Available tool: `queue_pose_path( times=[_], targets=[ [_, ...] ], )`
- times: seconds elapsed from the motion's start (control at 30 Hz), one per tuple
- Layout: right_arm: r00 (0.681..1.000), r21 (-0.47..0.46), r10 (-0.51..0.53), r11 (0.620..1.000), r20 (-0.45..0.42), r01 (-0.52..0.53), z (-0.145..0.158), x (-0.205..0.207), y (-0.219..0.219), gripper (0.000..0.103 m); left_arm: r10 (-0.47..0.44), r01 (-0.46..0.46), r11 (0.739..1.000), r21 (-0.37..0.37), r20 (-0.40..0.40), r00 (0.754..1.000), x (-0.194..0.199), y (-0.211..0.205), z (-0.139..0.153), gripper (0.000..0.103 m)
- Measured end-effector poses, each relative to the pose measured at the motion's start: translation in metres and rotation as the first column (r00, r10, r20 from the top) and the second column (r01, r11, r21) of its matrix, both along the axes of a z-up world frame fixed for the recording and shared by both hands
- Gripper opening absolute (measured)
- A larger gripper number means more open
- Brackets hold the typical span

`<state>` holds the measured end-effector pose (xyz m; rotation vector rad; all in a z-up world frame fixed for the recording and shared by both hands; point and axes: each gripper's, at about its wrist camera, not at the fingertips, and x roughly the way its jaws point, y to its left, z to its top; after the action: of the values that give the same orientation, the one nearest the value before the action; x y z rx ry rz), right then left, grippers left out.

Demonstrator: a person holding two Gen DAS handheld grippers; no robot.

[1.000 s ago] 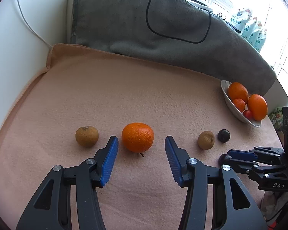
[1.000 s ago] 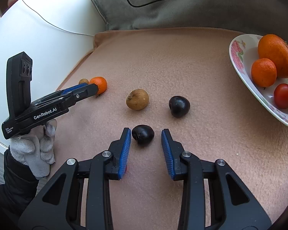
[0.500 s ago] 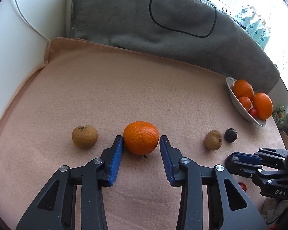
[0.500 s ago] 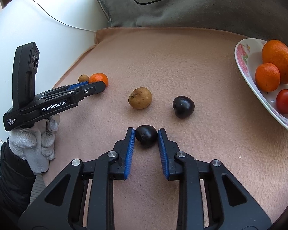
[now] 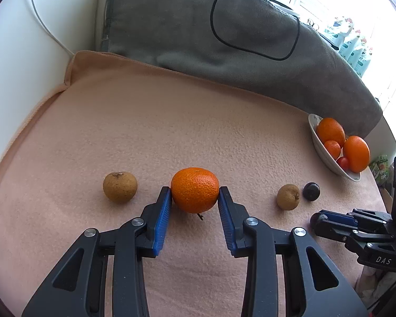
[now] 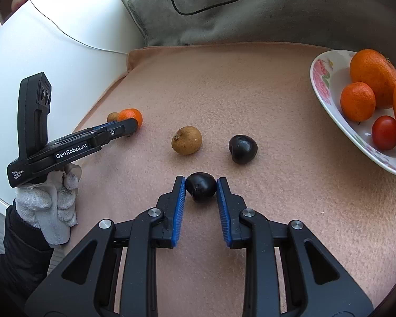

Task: Organize fruits
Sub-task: 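Grasp the dark plum with the right tool while the left tool grasps a tangerine, then carry the plum to the plate and open the right tool while the left releases the tangerine there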

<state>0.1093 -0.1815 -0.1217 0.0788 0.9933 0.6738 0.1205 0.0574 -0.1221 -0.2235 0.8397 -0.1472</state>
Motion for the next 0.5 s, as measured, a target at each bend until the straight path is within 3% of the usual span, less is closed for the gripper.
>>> queue_pose_path(
  times=[0.5],
  targets=[
    [0.996, 0.046, -0.084, 0.996, 0.037, 0.083, 0.019, -0.007, -0.036, 0.025, -0.056, 0.057, 0.998, -0.027, 0.053, 0.997, -0.004, -0.022, 0.027, 0.034]
  ],
)
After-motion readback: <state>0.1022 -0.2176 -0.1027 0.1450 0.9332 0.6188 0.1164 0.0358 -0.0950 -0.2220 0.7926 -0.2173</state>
